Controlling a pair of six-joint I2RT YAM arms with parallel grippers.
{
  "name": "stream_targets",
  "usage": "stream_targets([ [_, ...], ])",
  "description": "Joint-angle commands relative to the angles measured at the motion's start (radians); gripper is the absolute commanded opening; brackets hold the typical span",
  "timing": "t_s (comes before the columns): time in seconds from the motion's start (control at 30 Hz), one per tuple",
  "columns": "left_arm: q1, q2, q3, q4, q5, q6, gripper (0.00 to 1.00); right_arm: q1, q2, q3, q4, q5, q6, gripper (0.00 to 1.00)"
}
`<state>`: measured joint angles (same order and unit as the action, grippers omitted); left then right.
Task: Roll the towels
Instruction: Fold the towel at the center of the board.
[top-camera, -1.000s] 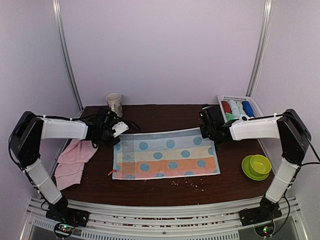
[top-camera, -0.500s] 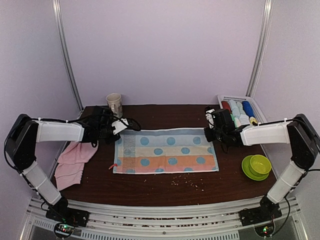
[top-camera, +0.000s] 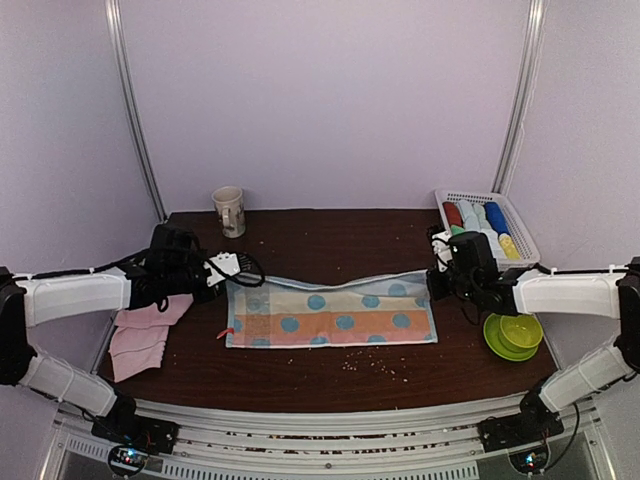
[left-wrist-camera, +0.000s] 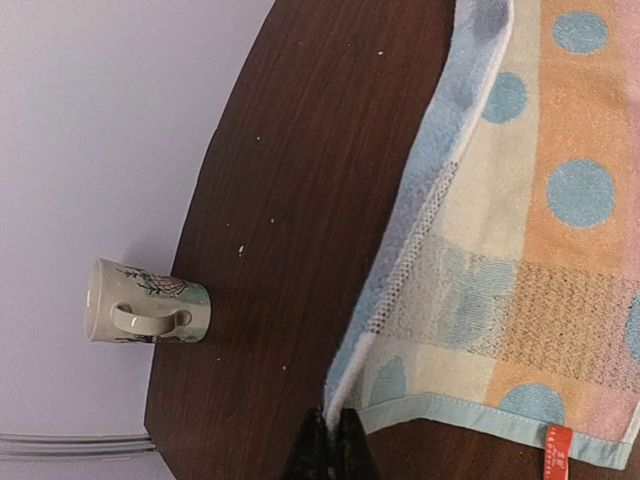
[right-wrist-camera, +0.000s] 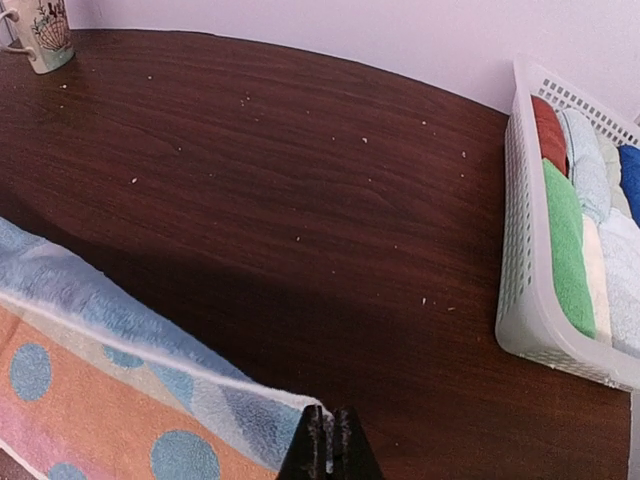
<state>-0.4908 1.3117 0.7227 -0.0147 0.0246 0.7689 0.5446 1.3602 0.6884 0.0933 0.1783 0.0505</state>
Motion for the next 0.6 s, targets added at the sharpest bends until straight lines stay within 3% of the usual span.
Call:
stream_targets([
  [0.0,0.007,-0.047,-0.044,-0.023,0.073,0.039,0.0,0.0,-0.053,-0.042,-0.05,0.039,0.044,0.0],
  [0.57,0.008,-0.174,-0.152,-0.141,0.16,0.108,0.0,0.029,-0.128,-0.108,-0.08,0.061,0.051,0.0],
])
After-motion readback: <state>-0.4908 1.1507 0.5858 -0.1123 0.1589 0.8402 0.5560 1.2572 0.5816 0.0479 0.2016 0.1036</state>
